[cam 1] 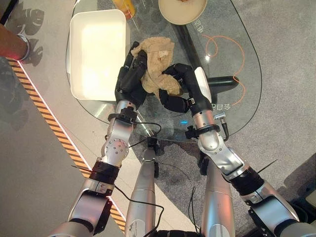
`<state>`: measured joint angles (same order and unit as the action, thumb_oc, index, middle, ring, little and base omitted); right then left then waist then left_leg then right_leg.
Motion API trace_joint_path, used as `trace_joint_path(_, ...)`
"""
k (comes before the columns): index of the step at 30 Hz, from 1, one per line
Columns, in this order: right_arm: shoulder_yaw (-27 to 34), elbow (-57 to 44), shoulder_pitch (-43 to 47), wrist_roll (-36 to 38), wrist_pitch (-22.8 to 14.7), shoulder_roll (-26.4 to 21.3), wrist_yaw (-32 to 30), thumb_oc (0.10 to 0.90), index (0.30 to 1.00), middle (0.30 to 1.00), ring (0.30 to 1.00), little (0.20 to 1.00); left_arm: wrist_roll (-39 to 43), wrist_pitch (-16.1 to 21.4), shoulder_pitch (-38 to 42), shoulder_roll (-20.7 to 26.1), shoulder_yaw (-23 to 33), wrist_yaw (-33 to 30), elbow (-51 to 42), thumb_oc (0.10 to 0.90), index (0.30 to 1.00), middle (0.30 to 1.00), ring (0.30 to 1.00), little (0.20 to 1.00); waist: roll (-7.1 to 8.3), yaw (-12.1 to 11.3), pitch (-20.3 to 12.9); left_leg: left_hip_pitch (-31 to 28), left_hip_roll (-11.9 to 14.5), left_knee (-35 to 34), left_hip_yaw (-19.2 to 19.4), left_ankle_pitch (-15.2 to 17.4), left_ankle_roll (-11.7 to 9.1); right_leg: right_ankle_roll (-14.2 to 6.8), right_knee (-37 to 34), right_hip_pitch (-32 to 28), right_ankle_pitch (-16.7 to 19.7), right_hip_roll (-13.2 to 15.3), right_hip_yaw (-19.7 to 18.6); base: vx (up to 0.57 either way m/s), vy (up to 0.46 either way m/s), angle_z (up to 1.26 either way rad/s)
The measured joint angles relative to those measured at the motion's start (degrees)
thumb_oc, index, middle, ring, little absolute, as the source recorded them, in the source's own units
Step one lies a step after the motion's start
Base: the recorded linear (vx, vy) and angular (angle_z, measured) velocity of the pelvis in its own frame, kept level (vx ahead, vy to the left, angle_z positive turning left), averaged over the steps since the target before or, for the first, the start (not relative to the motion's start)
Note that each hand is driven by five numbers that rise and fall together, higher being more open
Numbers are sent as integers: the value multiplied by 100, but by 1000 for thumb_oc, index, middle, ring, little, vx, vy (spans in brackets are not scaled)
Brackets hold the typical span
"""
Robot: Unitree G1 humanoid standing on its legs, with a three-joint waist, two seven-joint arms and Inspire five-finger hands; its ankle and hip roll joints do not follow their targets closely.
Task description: Wipe the table with a cloth and put it in the basket.
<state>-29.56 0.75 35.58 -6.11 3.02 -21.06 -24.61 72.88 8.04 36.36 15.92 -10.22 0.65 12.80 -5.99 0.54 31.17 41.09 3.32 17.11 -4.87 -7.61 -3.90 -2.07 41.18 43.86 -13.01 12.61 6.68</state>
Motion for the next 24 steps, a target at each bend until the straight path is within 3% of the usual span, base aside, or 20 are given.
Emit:
trace_joint_path(13, 1, -1, 0, 0, -1, 12, 4, 100, 300, 300, 300, 200, 0, 33, 0, -1, -5, -1, 0, 100, 300, 300, 300, 200, 1, -9, 0, -2, -6, 6, 7, -1, -1, -11, -8, 0, 7, -1, -18, 0, 0, 0)
trace_joint_path(15, 3, -1, 0, 1, -1, 13, 4, 361, 524, 524, 524, 461, 0, 65, -2, -20, -9, -1, 0, 100, 300, 300, 300, 200, 1, -10, 0, -2, -7, 6, 8, 0, 0, -12, -9, 0, 9, -1, -21, 0, 0, 0)
trace_joint_path(16, 9, -1, 1, 1, -2, 21, 3, 556, 691, 691, 691, 656, 0, 93, -2, -33, -16, -1, 0, 100, 300, 300, 300, 200, 1, -10, 0, -2, -7, 8, 9, 0, 0, -13, -8, 0, 9, -1, -23, 0, 0, 0)
trace_joint_path(17, 17, -1, 1, 1, -2, 39, 2, 800, 900, 900, 900, 900, 1, 129, -2, -43, -23, -1, 0, 100, 300, 300, 300, 200, 2, -8, 0, -2, -8, 8, 9, -1, -1, -13, -9, 0, 10, -1, -23, 0, 0, 0)
trace_joint_path(24, 43, -3, 3, 3, -3, 76, -9, 800, 900, 900, 900, 900, 21, 272, -8, -173, -24, -1, 0, 100, 300, 300, 300, 200, 18, -19, 4, -2, -9, 18, 9, -11, -16, -14, 0, 0, 10, -1, -26, 0, 0, 0)
